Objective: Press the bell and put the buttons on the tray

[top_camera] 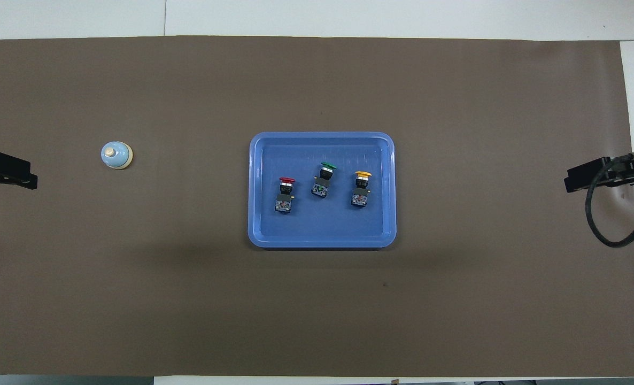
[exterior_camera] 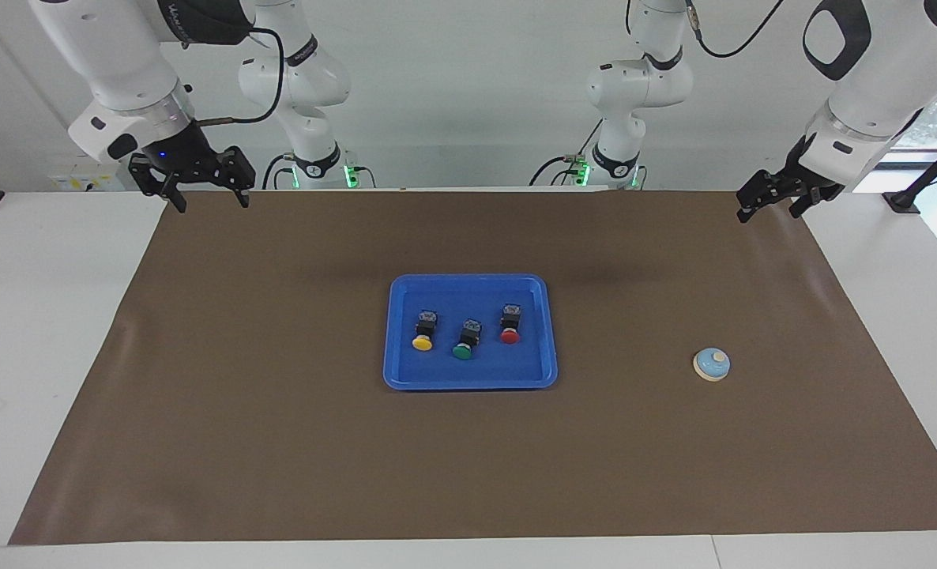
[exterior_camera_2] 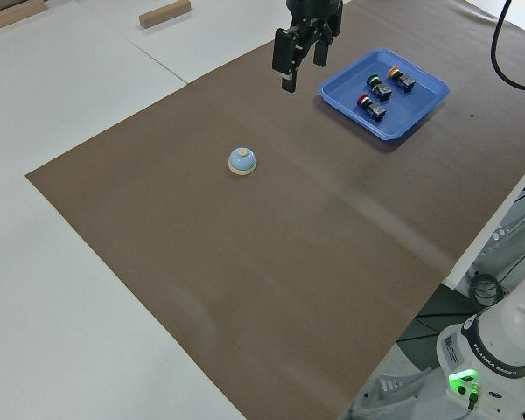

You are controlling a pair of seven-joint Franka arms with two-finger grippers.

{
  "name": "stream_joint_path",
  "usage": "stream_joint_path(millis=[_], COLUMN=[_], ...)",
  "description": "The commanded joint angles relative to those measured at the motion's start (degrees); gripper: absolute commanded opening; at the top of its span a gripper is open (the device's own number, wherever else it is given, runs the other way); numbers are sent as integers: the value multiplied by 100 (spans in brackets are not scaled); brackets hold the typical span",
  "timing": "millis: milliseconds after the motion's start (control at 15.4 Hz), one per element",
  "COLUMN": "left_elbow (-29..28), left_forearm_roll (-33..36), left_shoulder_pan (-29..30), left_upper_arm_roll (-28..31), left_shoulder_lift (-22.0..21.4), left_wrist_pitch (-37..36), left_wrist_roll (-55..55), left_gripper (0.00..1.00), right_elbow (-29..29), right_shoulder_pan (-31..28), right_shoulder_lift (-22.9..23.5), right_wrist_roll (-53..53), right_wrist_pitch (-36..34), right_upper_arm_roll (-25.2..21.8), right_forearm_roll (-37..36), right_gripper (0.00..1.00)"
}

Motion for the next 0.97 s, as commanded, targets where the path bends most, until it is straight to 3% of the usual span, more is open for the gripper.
stream_joint_path(millis=[0,389,648,713,908], left_elbow=[-82,-265,-625,-784,-1066], left_forearm_roll=[85,85,103,103,94], left_shoulder_pan=[-28,-28,25,25,33], left_upper_arm_roll=[-3,6,14,14,23], left_shoulder_lift=[-114,-209,-228,-210,-158], left_wrist_pitch=[-59,11,643,827,1391], left_wrist_roll=[17,-1,175,193,53], left_gripper=[100,100,97,83,4], right_elbow=[-110,-110,-118,-110,-110], right_shoulder_pan=[-69,-69,-69,-69,-69], right_shoulder_lift=[-119,-110,-110,-110,-119], right_wrist_roll=[-74,-74,-74,-74,-74], right_wrist_pitch=[-23,-15,-23,-23,-23], right_upper_arm_roll=[52,52,52,52,52], right_forearm_roll=[-16,-16,-16,-16,-16], right_gripper=[100,100,100,100,100])
